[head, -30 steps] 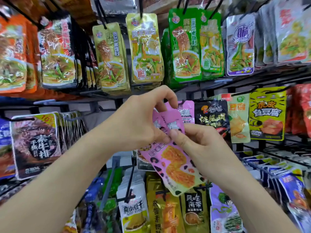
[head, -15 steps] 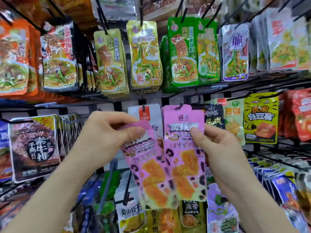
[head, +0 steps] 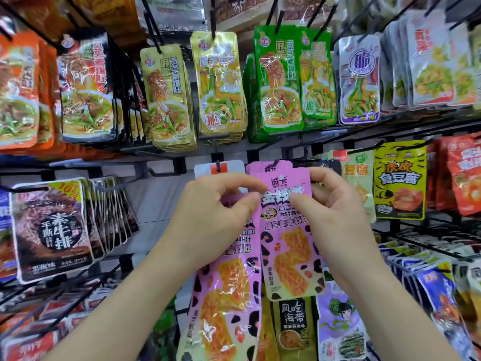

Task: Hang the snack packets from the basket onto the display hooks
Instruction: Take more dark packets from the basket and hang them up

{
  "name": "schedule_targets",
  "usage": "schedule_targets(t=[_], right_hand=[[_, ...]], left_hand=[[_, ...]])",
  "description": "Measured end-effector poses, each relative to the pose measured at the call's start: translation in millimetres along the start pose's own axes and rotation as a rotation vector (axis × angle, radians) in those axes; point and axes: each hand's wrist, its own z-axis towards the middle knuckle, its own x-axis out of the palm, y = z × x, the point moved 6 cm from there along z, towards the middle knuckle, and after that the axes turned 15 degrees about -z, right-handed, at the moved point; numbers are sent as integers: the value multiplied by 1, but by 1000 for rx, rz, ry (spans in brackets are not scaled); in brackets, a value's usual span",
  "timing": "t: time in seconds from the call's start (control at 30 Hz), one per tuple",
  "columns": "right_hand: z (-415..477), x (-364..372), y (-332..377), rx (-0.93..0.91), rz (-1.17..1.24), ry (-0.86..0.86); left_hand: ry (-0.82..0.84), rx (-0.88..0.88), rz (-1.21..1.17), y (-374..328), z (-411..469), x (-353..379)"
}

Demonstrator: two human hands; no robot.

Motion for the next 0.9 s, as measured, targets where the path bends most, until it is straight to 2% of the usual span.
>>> schedule_targets(t=[0.1,0.23,0.4,0.73,0.9], right_hand=[[4,-2,-1,-66,-44,-74],[17,-5,2,-183,-206,-173],[33,-1,1,-157,-220,-182],[43,0,-10,-64,-212,-168],[43,-4,-8,-98,-292,-249]], left_hand=[[-72,-9,37,5,7,4],[-58,-93,47,17,16,7],[-101,-61,17,18,28,4],[-32,-28,213,19,27,14],[13,-30,344,13,32,21]])
